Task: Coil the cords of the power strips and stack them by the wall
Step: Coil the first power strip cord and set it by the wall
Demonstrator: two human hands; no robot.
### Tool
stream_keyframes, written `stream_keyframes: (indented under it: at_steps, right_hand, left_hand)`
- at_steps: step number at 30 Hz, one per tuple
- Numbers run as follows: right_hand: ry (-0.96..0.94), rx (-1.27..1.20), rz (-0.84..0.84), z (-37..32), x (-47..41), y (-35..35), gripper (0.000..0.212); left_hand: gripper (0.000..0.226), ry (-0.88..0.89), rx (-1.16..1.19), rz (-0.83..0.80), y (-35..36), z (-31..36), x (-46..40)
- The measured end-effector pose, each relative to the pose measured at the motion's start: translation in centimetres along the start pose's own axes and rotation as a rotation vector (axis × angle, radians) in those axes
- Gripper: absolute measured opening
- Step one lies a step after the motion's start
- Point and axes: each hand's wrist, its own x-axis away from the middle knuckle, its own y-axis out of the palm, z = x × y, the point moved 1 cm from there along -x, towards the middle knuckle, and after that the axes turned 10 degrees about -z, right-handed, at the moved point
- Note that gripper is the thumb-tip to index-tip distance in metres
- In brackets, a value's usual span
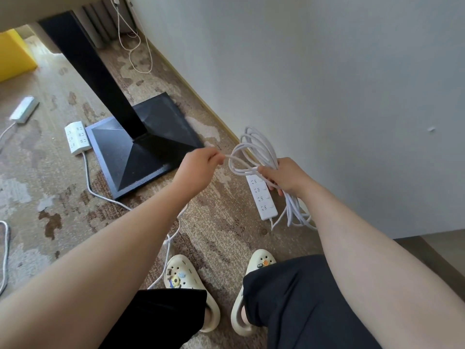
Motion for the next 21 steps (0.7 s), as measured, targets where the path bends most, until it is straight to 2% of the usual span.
stream_keyframes:
  at_steps: [3,5,12,16,21]
  right_hand:
    - [-0.049,-0.01,-0.065,-0.5,0.6,0.4,0.061]
    - [-0.058,-0.074,-0.109,-0.5,0.7,0.6,0.065]
    - [0.008,-0.004,-0.186,0.2,-0.3,0.6,0.031]
    - [0.057,-0.053,-0.008,1.3,-0.2,-1.2,0.022]
    - [0.11,-0.165,0.282,3.5,0.3,-2.9,0.021]
  left_hand:
    - [0.025,0.012,-0.004,-0.015,-1.3,1.2,-1.1]
    - [0.025,0.005,-0.009,-0.036,-1.6,1.2,-1.4]
    - [0.021,0.001,0.042,-0.096,-0.7,-0.2,-1.0]
    - [0.019,-0.049,-0.002,-0.216,-0.3,-3.1,0.5]
    - [0.021,-0.143,0.041,-0.18,-0.7,-7.2,2.6]
